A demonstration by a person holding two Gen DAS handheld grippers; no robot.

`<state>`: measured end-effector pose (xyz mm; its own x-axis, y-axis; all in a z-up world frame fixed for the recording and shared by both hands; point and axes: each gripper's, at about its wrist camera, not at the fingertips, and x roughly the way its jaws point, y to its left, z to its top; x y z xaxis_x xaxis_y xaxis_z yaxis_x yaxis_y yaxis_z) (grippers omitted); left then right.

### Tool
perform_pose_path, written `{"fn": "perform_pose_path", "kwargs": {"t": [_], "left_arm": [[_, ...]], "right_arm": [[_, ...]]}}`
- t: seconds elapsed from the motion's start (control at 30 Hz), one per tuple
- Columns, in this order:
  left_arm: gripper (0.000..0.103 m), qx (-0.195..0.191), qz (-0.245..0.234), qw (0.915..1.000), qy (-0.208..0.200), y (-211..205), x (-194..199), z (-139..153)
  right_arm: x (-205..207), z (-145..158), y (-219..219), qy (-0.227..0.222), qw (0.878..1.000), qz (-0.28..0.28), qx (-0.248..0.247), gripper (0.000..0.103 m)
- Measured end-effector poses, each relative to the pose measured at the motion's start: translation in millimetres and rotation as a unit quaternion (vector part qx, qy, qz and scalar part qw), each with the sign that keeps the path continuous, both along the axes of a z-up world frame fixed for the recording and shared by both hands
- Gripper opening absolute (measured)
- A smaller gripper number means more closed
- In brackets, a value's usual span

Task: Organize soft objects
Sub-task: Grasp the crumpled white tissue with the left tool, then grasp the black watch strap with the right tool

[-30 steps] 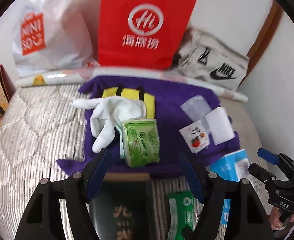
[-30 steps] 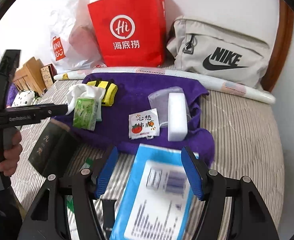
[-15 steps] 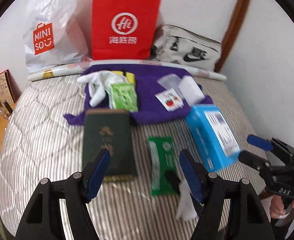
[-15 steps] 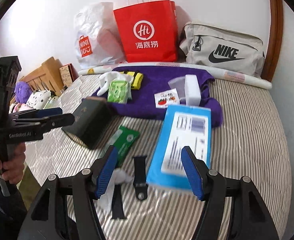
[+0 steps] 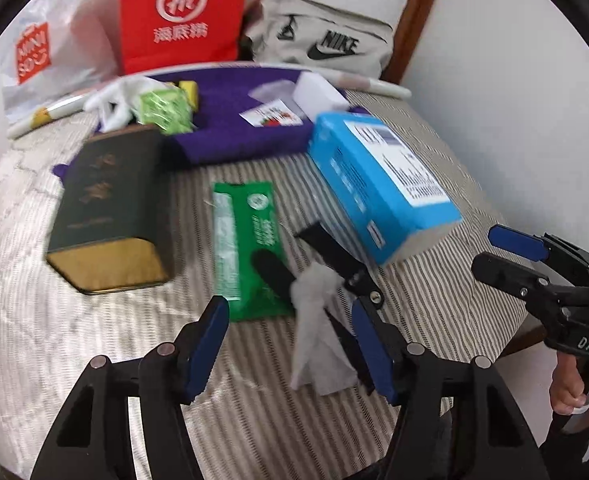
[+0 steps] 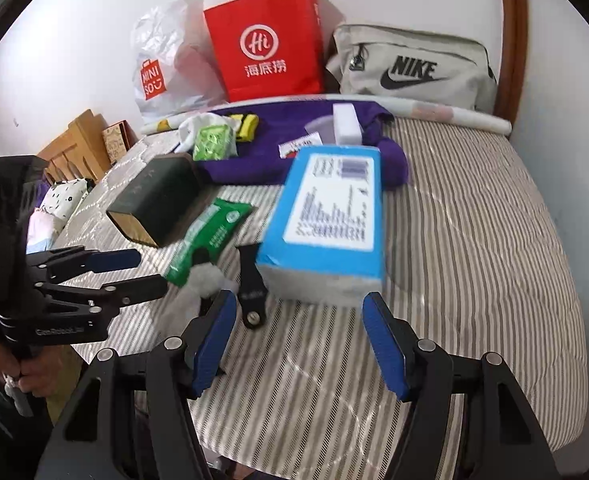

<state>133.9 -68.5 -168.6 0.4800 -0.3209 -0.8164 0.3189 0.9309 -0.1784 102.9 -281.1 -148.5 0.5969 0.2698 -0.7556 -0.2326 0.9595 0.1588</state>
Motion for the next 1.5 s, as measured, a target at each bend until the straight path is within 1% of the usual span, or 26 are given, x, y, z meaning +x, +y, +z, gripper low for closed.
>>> {"fn": "perform_pose_path", "kwargs": {"t": [0.1, 0.23, 0.33, 0.37, 0.4, 0.43, 0.47, 0.5, 0.53, 0.6, 0.67, 0.77, 0.83, 1.03, 1.1, 1.17, 1.23, 1.4, 1.5], "left_arm": [[0.060, 0.001, -0.011, 0.9999, 0.001, -10.2, 4.1, -7.8], [0.058, 0.032, -0.013, 0.9994, -0.003, -21.7, 11.8, -22.4], [0.057, 0.036, -0.018, 0.9992, 0.002, -26.5, 16.2, -32.1], [0.055, 0.042, -0.019, 0.9989, 0.000, -28.4, 17.6, -34.0], [0.053, 0.057, -0.022, 0.9981, -0.009, -32.2, 17.4, -35.2], [0.047, 0.067, -0.025, 0.9973, -0.015, -35.0, 17.0, -35.6], [0.035, 0.075, -0.027, 0.9967, -0.019, -37.3, 17.6, -36.0], [0.030, 0.078, -0.029, 0.9963, -0.022, -38.8, 17.5, -36.2], [0.022, 0.077, -0.032, 0.9963, -0.023, -38.8, 18.0, -35.2], [0.022, 0.071, -0.037, 0.9965, -0.022, -37.1, 18.2, -32.4], [0.022, 0.067, -0.031, 0.9969, -0.028, -30.5, 16.0, -25.2], [0.022, 0.067, -0.014, 0.9970, -0.036, -17.0, 12.4, -14.5], [0.022, 0.062, -0.003, 0.9976, -0.031, -5.8, 9.5, -9.9], [0.022, 0.057, 0.035, 0.9976, -0.017, 28.4, -1.7, -11.5], [0.022, 0.057, 0.047, 0.9972, -0.013, 37.3, -4.0, -14.3], [0.022, 0.054, 0.056, 0.9969, -0.010, 44.3, -6.7, -16.3], [0.022, 0.044, 0.068, 0.9967, -0.004, 53.5, -8.3, -19.0], [0.022, 0.025, 0.083, 0.9962, 0.006, 68.4, -9.8, -23.2], [0.022, 0.014, 0.091, 0.9957, 0.008, 77.3, -9.1, -23.5]], "right_arm": [[-1.7, -9.2, -3.9, 0.006, 1.000, 0.001, -0.004, 0.066], [1.8, -19.3, -5.7, 0.012, 1.000, -0.001, -0.008, 0.066], [1.7, -25.0, -7.1, 0.016, 1.000, -0.002, -0.002, 0.066], [3.1, -27.3, -7.1, 0.018, 1.000, -0.001, -0.001, 0.066], [4.1, -29.2, -6.8, 0.020, 1.000, -0.001, -0.002, 0.066], [4.9, -30.6, -6.1, 0.021, 1.000, -0.001, -0.002, 0.066], [6.0, -32.1, -5.4, 0.023, 1.000, -0.001, -0.002, 0.066], [7.0, -33.2, -4.8, 0.024, 1.000, -0.001, 0.000, 0.066], [7.7, -34.0, -4.1, 0.025, 1.000, 0.000, 0.001, 0.066], [8.6, -35.7, -0.3, 0.028, 1.000, 0.004, 0.003, 0.065], [7.5, -35.6, 4.3, 0.028, 1.000, 0.009, 0.002, 0.065], [4.3, -32.4, 14.2, 0.024, 0.999, 0.021, 0.003, 0.065], [2.0, -31.1, 22.0, 0.021, 0.999, 0.030, 0.003, 0.065], [-0.8, -35.7, 47.2, 0.029, 0.998, 0.060, 0.013, 0.063], [-1.6, -39.7, 61.0, 0.033, 0.997, 0.074, 0.012, 0.058], [-1.9, -45.0, 74.0, 0.040, 0.995, 0.087, 0.006, 0.048], [-0.6, -52.6, 88.3, 0.046, 0.994, 0.094, -0.013, 0.044], [7.6, -64.2, 107.0, 0.054, 0.994, 0.090, -0.034, 0.044], [12.5, -64.5, 114.7, 0.040, 0.995, 0.081, -0.052, 0.044]]}}
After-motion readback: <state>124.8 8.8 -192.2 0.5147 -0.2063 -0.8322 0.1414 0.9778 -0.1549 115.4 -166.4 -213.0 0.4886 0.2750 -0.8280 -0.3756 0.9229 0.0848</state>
